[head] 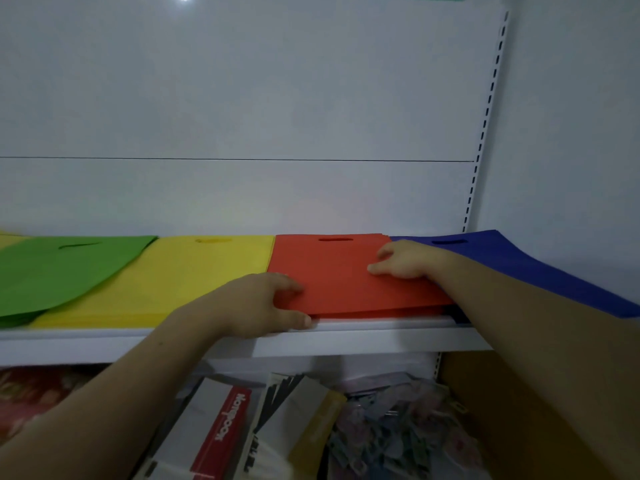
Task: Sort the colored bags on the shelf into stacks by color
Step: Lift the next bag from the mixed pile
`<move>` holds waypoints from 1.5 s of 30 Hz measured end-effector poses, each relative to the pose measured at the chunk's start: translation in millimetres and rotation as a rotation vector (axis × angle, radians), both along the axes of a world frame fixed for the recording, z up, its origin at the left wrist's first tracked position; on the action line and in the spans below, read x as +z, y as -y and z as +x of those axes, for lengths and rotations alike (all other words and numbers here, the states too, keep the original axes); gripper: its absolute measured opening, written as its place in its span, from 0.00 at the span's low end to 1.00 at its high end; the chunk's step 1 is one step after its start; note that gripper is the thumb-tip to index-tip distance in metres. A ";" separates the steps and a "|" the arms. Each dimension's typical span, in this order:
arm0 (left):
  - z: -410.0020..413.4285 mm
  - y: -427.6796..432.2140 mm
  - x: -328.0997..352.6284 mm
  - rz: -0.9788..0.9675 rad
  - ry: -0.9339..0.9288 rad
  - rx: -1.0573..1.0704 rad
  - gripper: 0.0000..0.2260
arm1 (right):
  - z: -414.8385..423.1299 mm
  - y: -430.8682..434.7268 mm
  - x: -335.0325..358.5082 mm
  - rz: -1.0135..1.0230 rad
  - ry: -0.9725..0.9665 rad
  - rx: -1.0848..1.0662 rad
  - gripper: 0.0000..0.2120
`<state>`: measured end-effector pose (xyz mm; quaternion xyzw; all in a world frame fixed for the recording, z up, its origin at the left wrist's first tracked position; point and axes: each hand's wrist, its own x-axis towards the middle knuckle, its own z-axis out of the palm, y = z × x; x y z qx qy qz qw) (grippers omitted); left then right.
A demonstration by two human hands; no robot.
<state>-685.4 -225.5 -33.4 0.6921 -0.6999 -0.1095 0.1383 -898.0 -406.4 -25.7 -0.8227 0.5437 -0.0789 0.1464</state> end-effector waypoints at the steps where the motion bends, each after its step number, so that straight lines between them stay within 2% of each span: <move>1: 0.1 0.5 -0.3 -0.005 0.006 0.001 0.32 | 0.1 -1.2 -0.3 -0.003 -0.024 0.010 0.30; 8: 0.9 1.8 -1.1 -0.006 0.033 0.005 0.30 | -0.7 -1.6 -6.4 -0.014 -0.084 0.062 0.28; 18: 0.7 5.8 -7.5 -0.016 0.076 0.017 0.31 | -0.6 4.0 -8.4 0.050 -0.186 0.072 0.36; 27: -3.7 5.5 -5.0 -0.003 0.155 0.036 0.31 | 2.7 13.0 -6.9 0.043 -0.226 0.094 0.38; 35: 12.6 -2.3 11.3 -0.058 0.057 0.144 0.31 | 41.0 2.5 16.4 -0.150 -0.043 0.187 0.33; 45: 87.2 -73.3 20.4 -0.160 0.041 0.208 0.29 | 145.1 -60.0 33.2 -0.197 0.025 0.285 0.35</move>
